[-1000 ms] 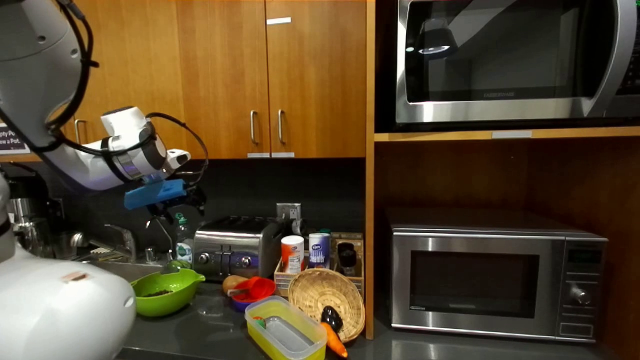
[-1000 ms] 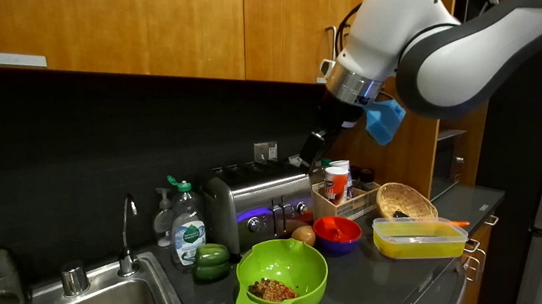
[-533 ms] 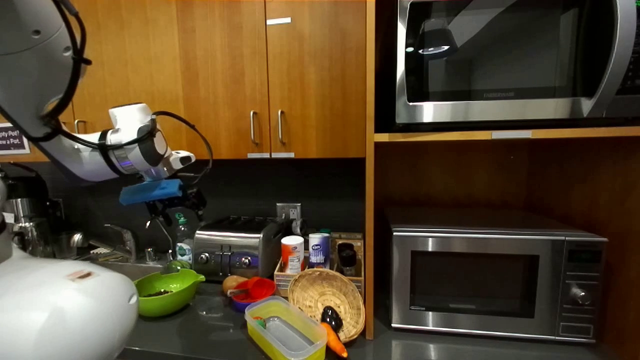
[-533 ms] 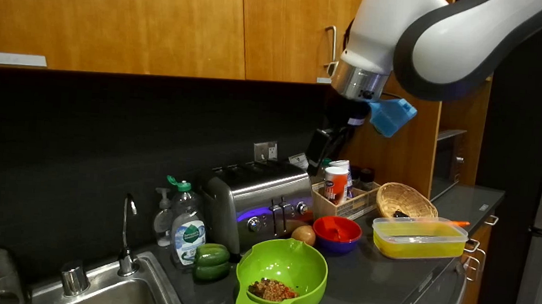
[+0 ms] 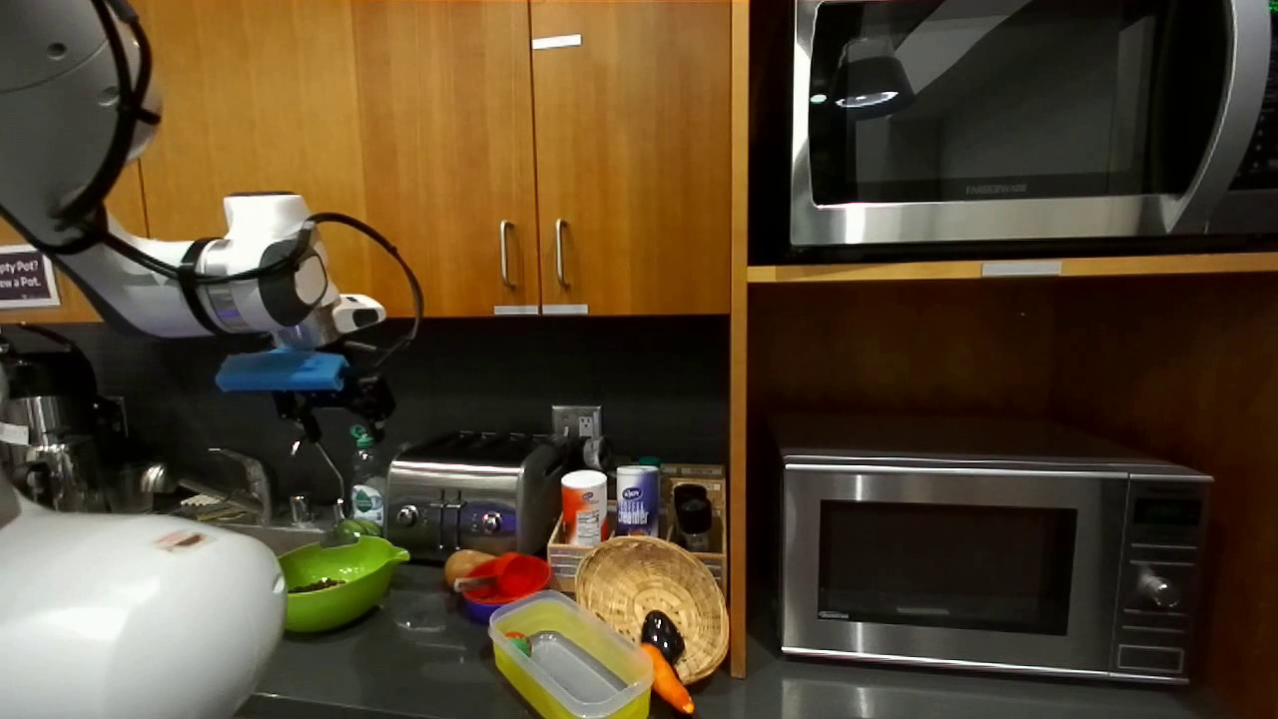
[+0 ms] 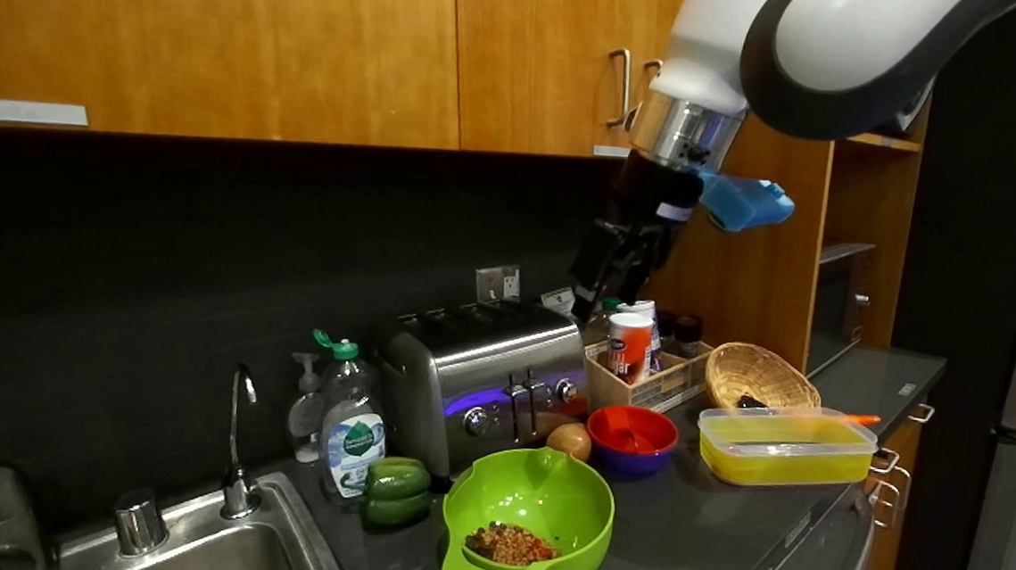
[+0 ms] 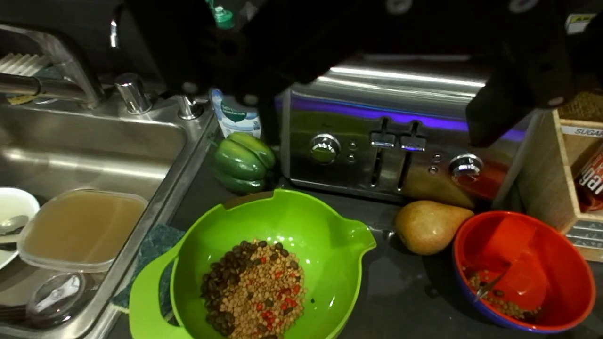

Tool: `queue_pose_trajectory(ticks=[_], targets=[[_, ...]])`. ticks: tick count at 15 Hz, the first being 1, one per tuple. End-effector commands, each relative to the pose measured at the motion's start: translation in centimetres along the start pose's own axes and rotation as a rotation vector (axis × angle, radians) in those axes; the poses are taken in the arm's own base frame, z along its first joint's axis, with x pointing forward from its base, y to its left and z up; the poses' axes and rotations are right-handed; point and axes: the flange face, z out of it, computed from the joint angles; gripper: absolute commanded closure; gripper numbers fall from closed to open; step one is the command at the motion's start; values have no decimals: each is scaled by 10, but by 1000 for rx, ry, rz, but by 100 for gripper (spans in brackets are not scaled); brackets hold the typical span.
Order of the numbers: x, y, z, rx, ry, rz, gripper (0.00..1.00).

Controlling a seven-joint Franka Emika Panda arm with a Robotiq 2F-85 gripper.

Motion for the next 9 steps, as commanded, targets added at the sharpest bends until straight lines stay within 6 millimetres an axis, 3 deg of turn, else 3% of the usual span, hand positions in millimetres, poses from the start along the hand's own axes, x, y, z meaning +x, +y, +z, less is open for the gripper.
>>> queue_pose_trajectory(ticks=[1,7,9], targets=[[-6,8,-7,-43,-36,44,0],[-17,12,-8,-129,-131,45,0],[-15,15,0,-98,-129,39,0]])
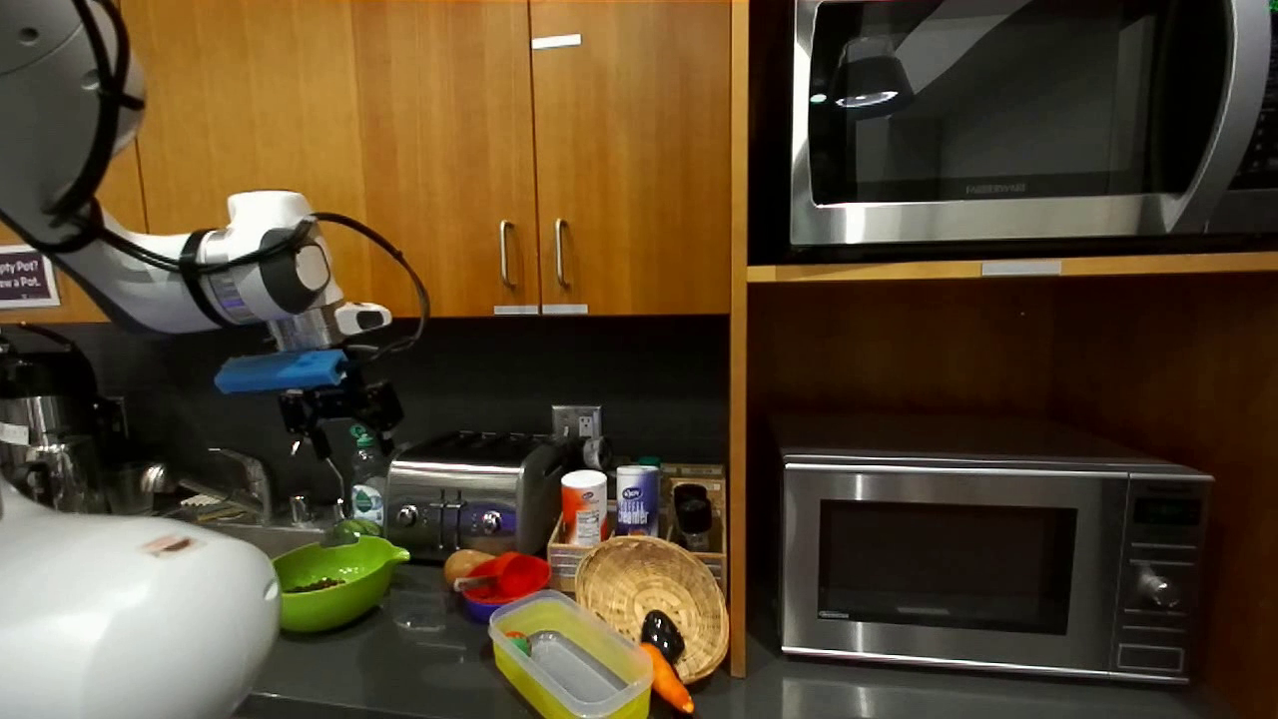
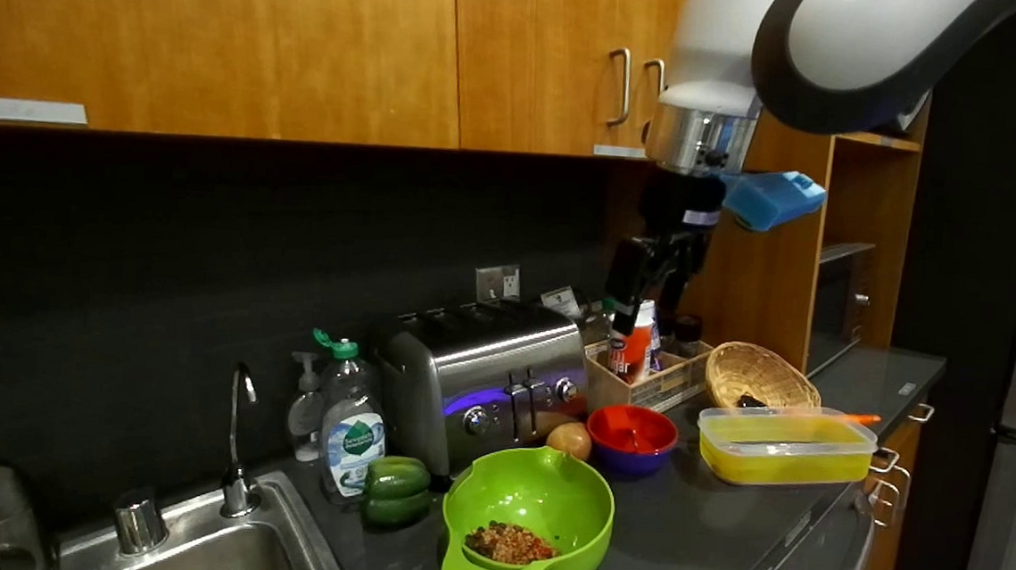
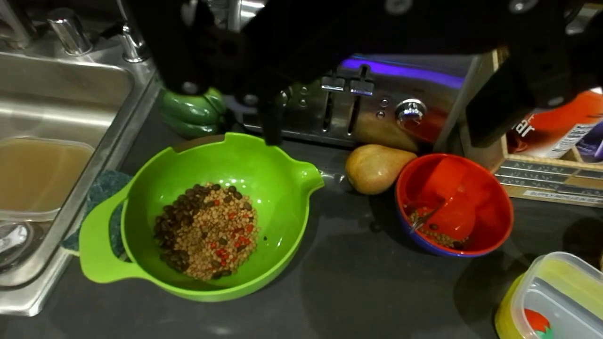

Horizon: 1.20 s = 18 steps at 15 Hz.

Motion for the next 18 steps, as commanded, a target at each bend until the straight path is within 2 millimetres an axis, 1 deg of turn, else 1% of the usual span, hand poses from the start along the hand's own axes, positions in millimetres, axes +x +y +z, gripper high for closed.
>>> queue_pose_trajectory(ticks=[1,4,6,7,9,18], targets=[[0,0,0,0,-2,0,0],[0,0,1,1,-4,0,0],[-1,-10,-8,45,97,-107,0],[0,-12,-10,55,122,-123,0],[3,-16,-5,50,94,-137,0],[-2,-15,28,42,-122,-114,0]])
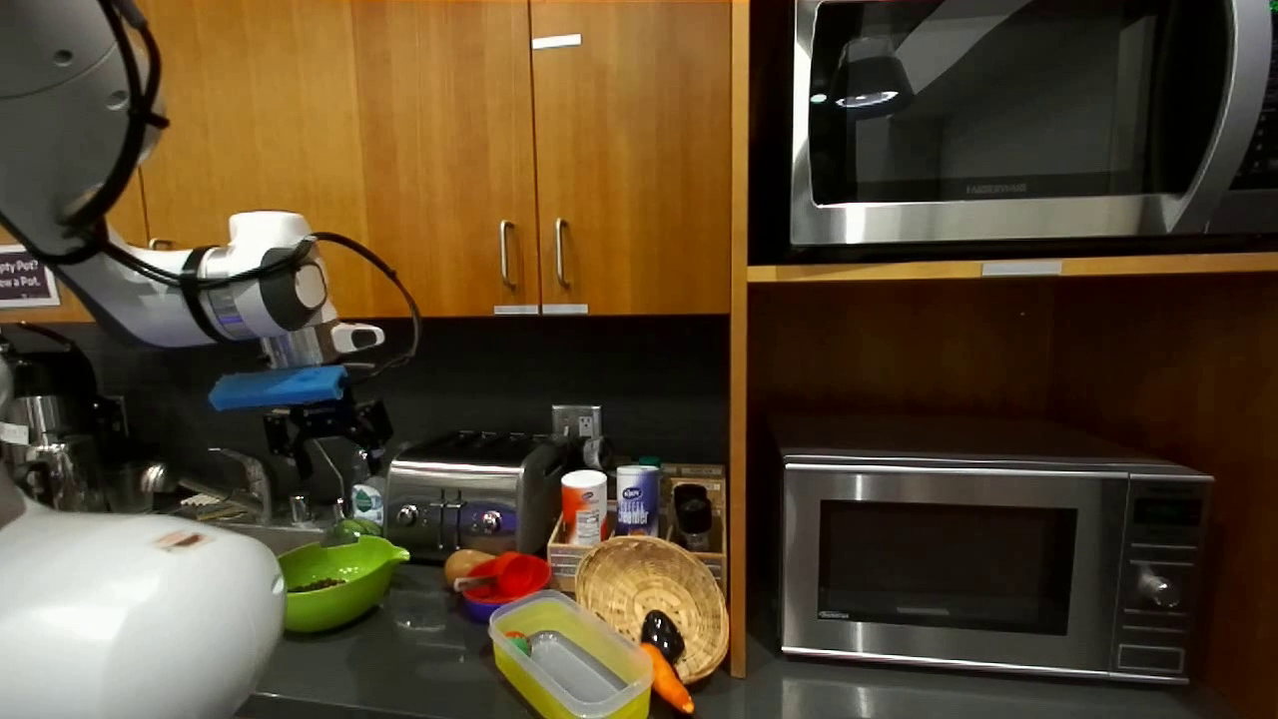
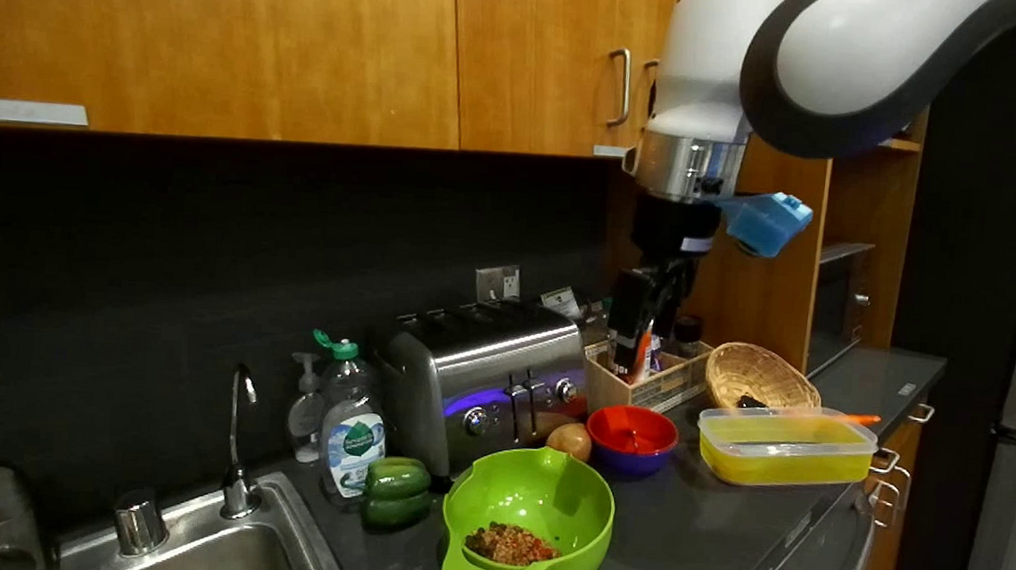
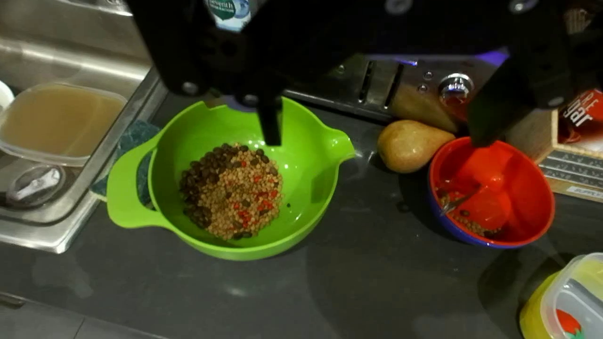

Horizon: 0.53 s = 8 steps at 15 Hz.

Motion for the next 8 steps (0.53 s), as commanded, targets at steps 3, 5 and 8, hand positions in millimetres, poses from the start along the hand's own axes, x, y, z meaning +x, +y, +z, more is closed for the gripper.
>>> queue_pose_trajectory(ticks=[3,5,8], targets=[[8,1,15,38,-100,3,0],[10,-2,19,44,-120,-5,0],[14,-4,25,47,-143,-14,26]])
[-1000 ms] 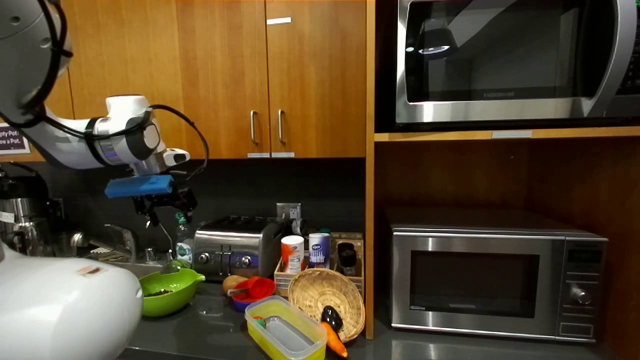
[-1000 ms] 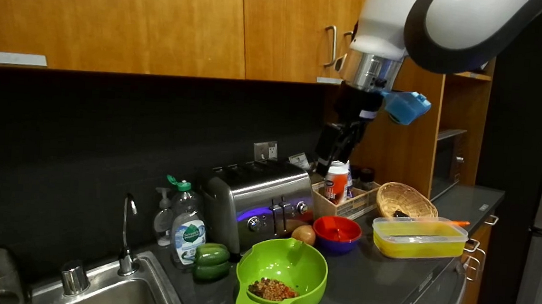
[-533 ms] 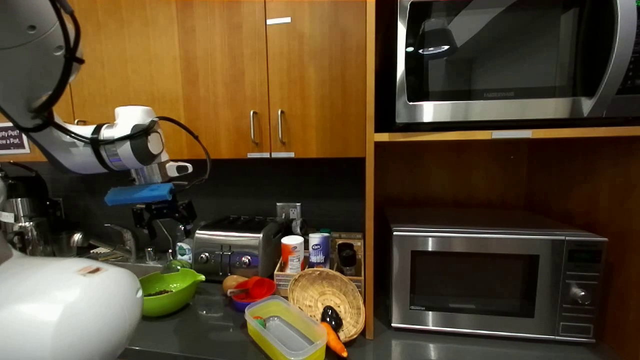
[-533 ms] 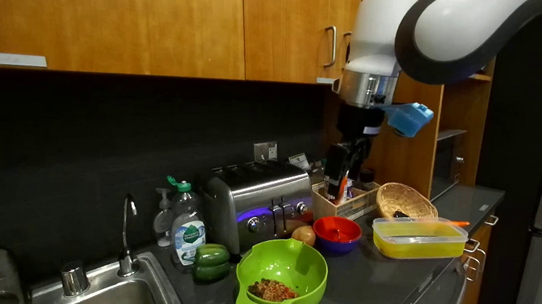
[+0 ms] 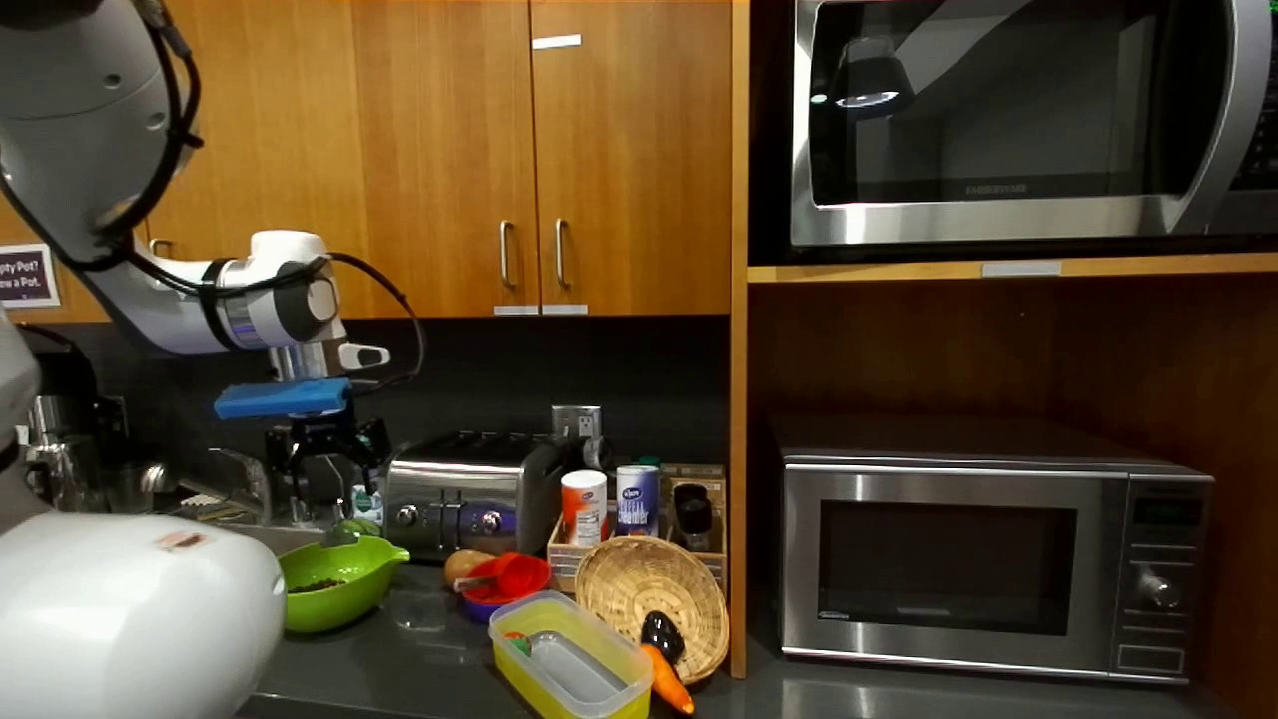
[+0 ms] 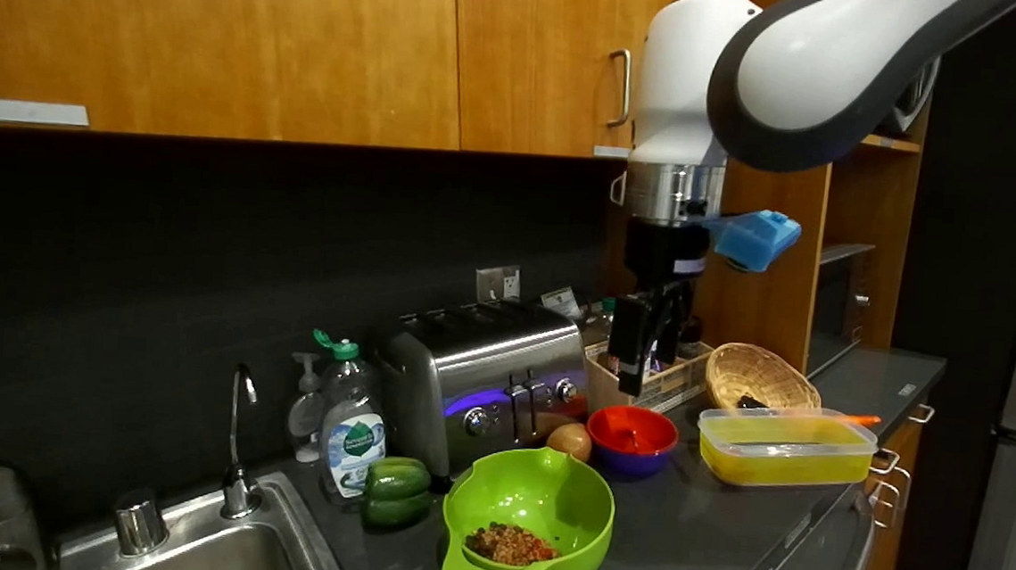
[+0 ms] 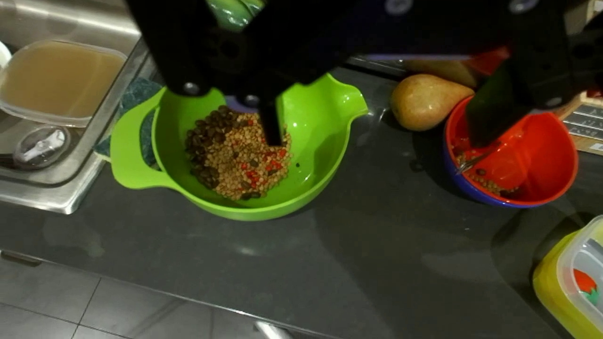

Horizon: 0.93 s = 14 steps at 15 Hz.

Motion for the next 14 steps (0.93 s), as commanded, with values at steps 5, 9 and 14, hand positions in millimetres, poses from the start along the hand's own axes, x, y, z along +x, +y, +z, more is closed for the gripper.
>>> queue_pose_trajectory(ticks=[5,9,14], targets=[[15,-4,3,27,-51,-17,0],[20,-6,6,30,-64,-23,0],[34,-9,21,126,-84,-114,0]])
